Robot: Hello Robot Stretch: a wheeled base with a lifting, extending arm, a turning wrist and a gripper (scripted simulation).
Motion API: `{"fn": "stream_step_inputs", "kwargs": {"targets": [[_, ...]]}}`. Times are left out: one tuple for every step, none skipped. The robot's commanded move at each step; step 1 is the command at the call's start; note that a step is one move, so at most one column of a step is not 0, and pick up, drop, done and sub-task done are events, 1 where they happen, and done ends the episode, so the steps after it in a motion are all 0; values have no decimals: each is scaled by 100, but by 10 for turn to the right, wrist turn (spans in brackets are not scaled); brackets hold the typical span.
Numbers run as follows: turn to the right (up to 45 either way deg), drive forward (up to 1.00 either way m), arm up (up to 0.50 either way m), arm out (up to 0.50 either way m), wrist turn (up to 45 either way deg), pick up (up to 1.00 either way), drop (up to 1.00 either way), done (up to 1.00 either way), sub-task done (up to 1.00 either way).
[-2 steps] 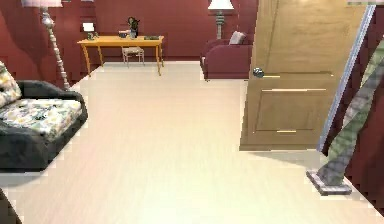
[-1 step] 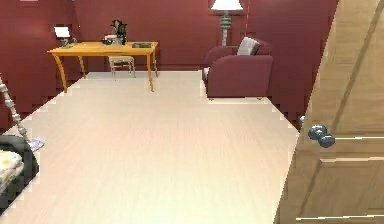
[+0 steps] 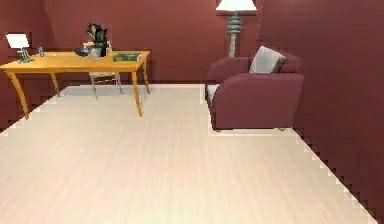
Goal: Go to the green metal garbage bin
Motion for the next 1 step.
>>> {"fn": "stream_step_inputs", "kwargs": {"targets": [[90, 0, 0, 0, 0, 0, 0, 0, 0]]}}
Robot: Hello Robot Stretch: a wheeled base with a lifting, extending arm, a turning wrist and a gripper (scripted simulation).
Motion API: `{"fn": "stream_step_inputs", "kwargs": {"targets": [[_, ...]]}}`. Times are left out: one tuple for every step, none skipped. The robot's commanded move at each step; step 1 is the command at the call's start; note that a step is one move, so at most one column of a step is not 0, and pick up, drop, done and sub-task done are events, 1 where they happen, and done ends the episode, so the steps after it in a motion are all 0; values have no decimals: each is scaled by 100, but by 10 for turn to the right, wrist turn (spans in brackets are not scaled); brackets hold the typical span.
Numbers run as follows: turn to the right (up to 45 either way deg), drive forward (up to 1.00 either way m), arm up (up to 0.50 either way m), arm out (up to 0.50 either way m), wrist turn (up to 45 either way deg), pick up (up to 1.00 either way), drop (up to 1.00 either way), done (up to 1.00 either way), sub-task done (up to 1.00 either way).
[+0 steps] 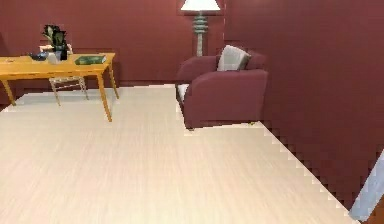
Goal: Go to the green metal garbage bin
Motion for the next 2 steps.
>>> {"fn": "stream_step_inputs", "kwargs": {"targets": [[0, 15, 0, 0, 0, 0, 0, 0, 0], [450, 0, 0, 0, 0, 0, 0, 0, 0]]}}
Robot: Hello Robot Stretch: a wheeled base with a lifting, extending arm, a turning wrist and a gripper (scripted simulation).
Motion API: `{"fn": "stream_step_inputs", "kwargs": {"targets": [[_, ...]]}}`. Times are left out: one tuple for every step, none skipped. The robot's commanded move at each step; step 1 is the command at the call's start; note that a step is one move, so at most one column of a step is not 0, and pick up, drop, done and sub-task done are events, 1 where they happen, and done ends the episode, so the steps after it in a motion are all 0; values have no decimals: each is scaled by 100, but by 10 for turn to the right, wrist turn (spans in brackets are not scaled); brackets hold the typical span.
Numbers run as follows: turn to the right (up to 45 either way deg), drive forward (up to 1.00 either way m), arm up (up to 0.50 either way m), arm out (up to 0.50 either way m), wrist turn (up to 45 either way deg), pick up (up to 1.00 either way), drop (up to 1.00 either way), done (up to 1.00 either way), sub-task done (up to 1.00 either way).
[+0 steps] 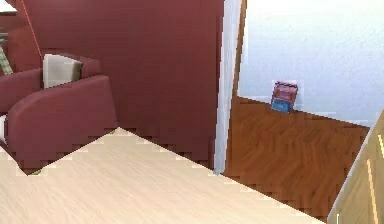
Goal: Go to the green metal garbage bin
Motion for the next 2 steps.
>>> {"fn": "stream_step_inputs", "kwargs": {"targets": [[60, 0, 0, 0, 0, 0, 0, 0, 0], [0, 10, 0, 0, 0, 0, 0, 0, 0]]}}
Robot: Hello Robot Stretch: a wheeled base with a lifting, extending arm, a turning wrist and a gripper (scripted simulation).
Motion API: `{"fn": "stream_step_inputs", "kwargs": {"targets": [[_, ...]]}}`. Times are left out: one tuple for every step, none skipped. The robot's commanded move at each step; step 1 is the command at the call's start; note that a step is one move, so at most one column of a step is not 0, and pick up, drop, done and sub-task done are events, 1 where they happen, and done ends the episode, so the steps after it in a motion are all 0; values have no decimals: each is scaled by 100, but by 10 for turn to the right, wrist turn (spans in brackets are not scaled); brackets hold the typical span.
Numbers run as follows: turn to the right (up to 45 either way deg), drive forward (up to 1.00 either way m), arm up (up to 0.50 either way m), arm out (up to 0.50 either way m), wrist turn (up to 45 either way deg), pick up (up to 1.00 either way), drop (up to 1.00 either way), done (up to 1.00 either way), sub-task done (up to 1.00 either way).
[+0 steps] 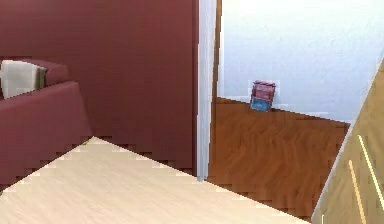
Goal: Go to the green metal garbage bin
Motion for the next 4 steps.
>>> {"fn": "stream_step_inputs", "kwargs": {"targets": [[120, 0, 0, 0, 0, 0, 0, 0, 0], [0, 85, 0, 0, 0, 0, 0, 0, 0], [150, 0, 0, 0, 0, 0, 0, 0, 0], [0, 75, 0, 0, 0, 0, 0, 0, 0]]}}
